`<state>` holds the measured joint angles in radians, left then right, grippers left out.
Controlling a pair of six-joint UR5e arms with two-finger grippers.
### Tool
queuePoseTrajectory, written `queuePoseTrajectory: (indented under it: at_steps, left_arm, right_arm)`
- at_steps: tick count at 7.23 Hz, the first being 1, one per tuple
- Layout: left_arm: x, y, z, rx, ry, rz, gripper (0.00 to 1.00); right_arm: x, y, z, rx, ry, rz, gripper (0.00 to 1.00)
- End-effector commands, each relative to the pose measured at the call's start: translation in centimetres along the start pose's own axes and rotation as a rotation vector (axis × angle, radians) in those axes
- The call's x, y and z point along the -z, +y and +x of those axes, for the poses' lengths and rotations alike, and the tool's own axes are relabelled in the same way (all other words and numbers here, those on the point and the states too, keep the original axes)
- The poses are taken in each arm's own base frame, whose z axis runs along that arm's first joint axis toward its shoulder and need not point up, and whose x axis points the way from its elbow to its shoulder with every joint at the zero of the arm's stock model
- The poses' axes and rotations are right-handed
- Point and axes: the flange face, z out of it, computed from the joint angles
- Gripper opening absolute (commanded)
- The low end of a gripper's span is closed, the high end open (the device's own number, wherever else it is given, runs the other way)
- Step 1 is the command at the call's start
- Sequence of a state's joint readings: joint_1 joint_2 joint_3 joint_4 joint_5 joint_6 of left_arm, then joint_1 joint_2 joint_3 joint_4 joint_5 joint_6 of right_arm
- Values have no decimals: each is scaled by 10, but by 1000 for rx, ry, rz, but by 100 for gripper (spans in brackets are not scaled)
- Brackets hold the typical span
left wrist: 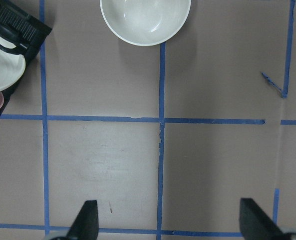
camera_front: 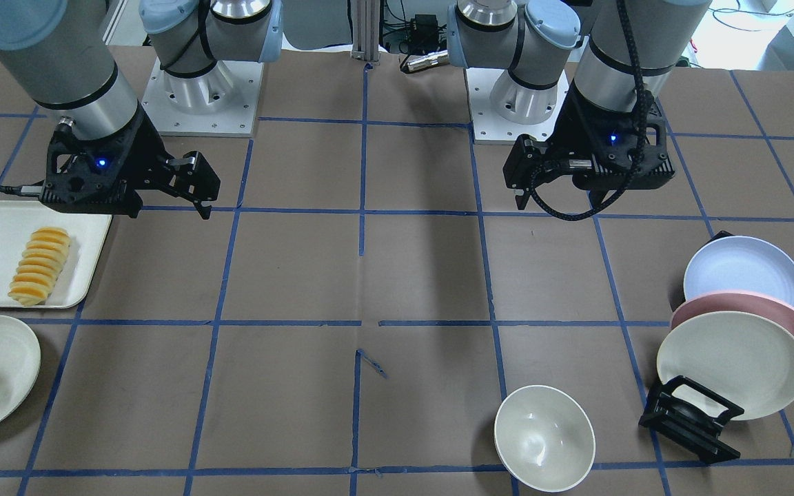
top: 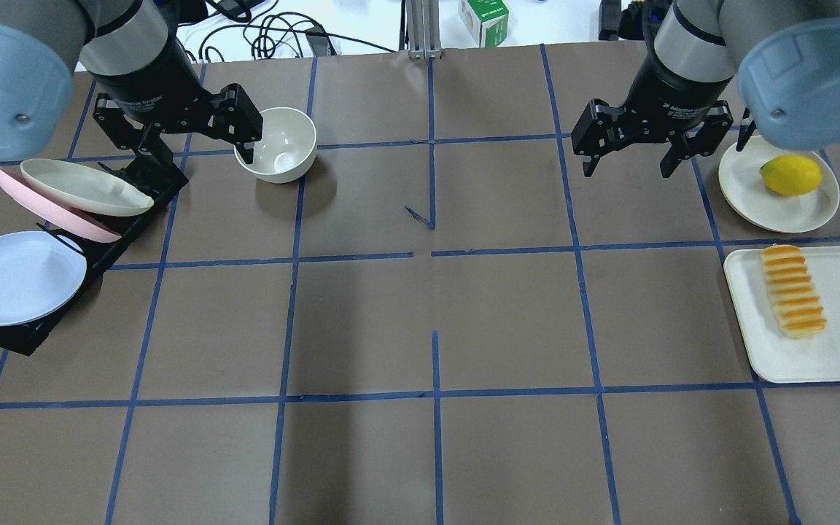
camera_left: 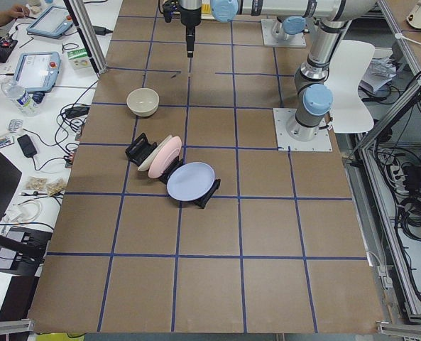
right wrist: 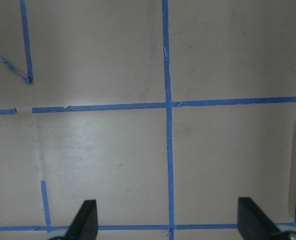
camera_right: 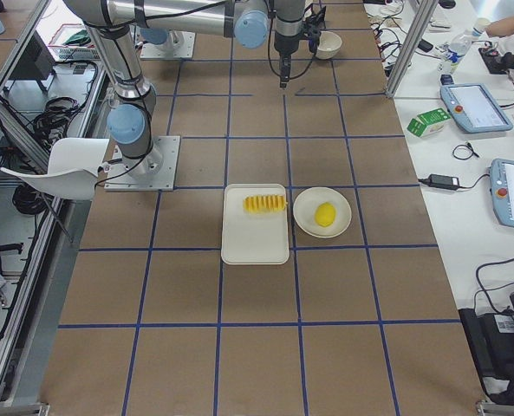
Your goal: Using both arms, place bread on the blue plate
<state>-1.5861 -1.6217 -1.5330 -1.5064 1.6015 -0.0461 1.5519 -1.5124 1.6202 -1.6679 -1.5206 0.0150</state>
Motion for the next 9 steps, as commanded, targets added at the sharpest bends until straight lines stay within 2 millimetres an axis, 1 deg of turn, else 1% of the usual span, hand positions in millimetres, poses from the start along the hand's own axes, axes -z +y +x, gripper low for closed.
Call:
queuePoseTrajectory:
  at_steps: [1,2,3,4,5,6,7,8,9]
  left_arm:
    - [-1,0,0,0,0,-2,100]
    - [0,1,0,0,1,-1,100]
    - [-1,-2,0,-3,-2,-2,100]
    - [-2,0,0,-11,-2,-4,100]
    - [-2,0,0,-11,-2,-4,100]
    - [-3,-1,-1,-9,-2,-5,100]
    - [0,-1,-5,-5,-4,-1,100]
    - [7,1,-15,6,-18,14,100]
    - [16,-4,-35,42,-31,33,100]
  right_arm:
    - [-8,2,8,-11,12,-18,100]
    - [-13,1,17,-1,16,-31,100]
    - [-14,-1,34,33,44,-35,100]
    - [-14,-3,47,6,59,-31,100]
    - [-21,-6,75,-43,72,-43,100]
    - [-38,-3,123,-98,66,-88,100]
    - [-60,6,168,-57,34,-134,100]
    - [-77,10,215,-18,28,-99,100]
    - [-100,18,247,59,40,-55,100]
